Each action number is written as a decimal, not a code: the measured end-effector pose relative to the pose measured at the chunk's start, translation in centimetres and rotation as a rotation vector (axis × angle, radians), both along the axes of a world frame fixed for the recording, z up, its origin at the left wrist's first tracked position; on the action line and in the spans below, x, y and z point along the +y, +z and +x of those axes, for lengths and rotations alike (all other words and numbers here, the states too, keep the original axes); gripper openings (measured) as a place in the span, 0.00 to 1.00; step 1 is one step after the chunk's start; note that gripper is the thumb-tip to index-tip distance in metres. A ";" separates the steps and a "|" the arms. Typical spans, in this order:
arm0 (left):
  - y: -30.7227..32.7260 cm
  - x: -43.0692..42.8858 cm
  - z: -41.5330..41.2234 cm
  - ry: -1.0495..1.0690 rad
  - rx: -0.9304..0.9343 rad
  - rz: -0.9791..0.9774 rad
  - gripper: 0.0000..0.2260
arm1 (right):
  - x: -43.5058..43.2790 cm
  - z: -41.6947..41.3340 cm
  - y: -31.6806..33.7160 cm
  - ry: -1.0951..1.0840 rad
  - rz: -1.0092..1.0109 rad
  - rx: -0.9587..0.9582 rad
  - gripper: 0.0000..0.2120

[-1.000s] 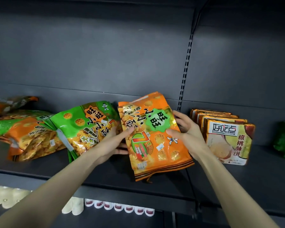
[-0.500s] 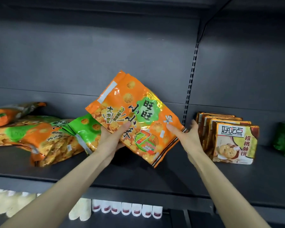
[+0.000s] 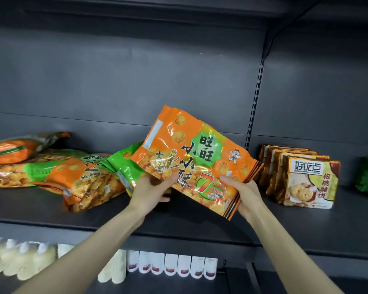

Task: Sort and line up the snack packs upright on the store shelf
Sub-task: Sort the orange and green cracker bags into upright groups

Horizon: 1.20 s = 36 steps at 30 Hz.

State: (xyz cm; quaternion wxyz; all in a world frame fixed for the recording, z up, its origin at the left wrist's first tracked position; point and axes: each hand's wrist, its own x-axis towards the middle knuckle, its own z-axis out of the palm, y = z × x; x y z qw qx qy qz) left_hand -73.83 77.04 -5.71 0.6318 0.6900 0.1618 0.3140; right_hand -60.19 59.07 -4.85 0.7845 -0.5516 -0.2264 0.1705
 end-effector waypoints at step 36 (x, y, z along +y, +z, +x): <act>1.7 9.2 -4.3 0.676 -0.260 -0.054 0.31 | 1.4 -0.1 0.1 -0.028 0.144 0.056 0.14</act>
